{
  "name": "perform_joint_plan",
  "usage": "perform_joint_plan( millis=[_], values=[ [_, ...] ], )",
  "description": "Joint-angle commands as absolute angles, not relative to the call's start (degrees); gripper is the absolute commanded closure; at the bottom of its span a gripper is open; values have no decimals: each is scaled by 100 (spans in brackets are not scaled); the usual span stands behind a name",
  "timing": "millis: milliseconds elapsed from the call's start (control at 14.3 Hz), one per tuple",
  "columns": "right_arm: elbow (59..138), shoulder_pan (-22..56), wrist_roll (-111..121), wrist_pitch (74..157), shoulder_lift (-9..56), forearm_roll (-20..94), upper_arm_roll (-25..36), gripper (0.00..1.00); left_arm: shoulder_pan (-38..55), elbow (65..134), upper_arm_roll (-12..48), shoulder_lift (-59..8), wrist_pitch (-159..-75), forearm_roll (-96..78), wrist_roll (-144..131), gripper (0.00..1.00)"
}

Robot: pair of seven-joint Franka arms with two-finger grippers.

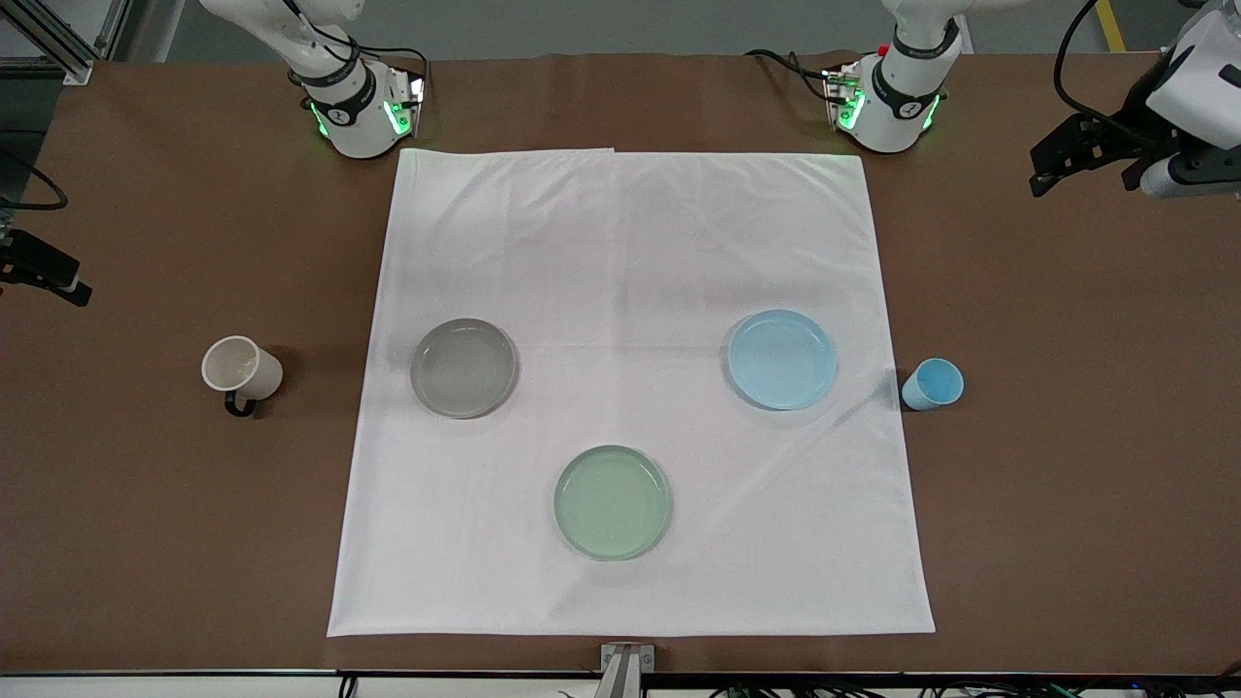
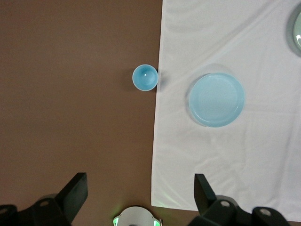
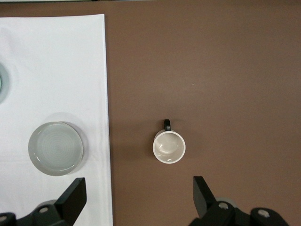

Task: Place blue cup in blue plate and white mug in gray plate
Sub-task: 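Move both grippers out from rest toward the mug and cup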

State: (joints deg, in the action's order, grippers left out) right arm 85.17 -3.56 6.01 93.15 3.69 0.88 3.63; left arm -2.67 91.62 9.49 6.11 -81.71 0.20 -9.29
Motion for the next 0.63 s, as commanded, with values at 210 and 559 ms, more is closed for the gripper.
perform_joint_plan(
  millis=[210,559],
  values=[
    [8420,-440,554,9237,509,35,229,0,-387,9218,967,115,-8304,44,-879,0],
    [8473,-509,589,9263,1044,26,237,0,-571,11149,967,79,-10523,44,-976,0]
  ],
)
